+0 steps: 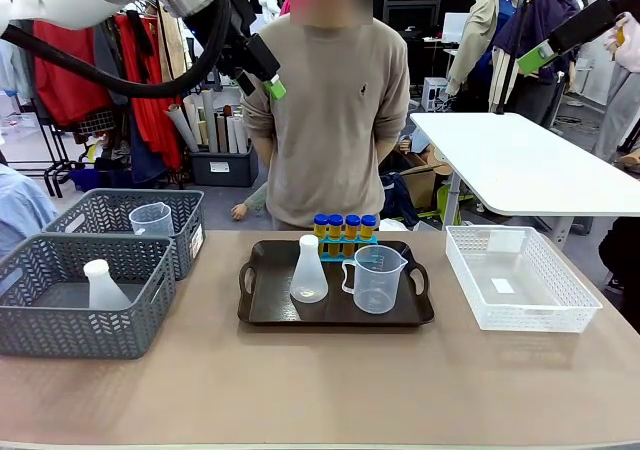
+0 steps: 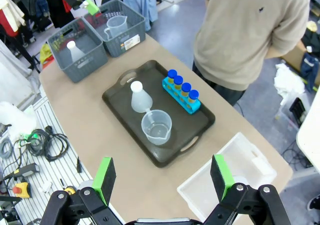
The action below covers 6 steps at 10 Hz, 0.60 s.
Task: Prepare the laboratory tools.
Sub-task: Pick up one Small flask and place it on the Handle tray.
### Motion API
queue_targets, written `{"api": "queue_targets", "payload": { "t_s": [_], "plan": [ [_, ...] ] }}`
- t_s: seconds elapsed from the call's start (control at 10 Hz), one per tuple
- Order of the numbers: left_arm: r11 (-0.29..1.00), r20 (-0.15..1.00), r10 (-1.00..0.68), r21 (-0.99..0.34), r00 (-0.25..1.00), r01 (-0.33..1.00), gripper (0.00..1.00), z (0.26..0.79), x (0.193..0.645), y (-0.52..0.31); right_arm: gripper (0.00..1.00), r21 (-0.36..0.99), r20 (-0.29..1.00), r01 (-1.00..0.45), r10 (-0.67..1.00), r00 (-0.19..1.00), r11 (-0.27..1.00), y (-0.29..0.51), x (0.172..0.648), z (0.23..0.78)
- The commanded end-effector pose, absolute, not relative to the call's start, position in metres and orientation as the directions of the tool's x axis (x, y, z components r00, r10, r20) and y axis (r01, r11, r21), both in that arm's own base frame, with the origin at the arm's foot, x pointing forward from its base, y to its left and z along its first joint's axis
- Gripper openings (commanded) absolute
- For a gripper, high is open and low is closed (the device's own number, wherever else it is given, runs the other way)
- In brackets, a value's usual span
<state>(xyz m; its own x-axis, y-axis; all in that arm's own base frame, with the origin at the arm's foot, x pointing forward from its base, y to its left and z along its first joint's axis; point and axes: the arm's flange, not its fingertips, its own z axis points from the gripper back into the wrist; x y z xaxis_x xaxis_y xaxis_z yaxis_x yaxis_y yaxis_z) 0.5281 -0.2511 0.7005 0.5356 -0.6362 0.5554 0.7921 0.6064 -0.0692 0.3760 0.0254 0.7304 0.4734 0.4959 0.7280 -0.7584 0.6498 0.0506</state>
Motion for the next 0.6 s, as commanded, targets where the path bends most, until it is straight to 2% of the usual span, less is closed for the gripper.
{"api": "queue_targets", "payload": {
  "t_s": [0.0,0.2,0.3,0.5],
  "plan": [
    [0.580,0.562,-0.656,-0.052,0.503,0.813,1.00,0.696,0.518,-0.238,1.00,0.049,0.731,-0.763,0.498,0.467,0.644,0.025,0.375,0.732],
    [0.584,0.560,-0.676,0.010,0.479,0.812,1.00,0.689,0.520,-0.243,1.00,0.049,0.731,-0.763,0.498,0.467,0.644,0.025,0.375,0.732],
    [0.589,0.554,-0.654,-0.054,0.515,0.806,1.00,0.703,0.525,-0.249,1.00,0.049,0.731,-0.763,0.498,0.467,0.644,0.025,0.375,0.732],
    [0.589,0.554,-0.654,-0.054,0.515,0.806,1.00,0.703,0.525,-0.249,1.00,0.049,0.731,-0.763,0.498,0.467,0.644,0.025,0.375,0.732]
  ]
}}
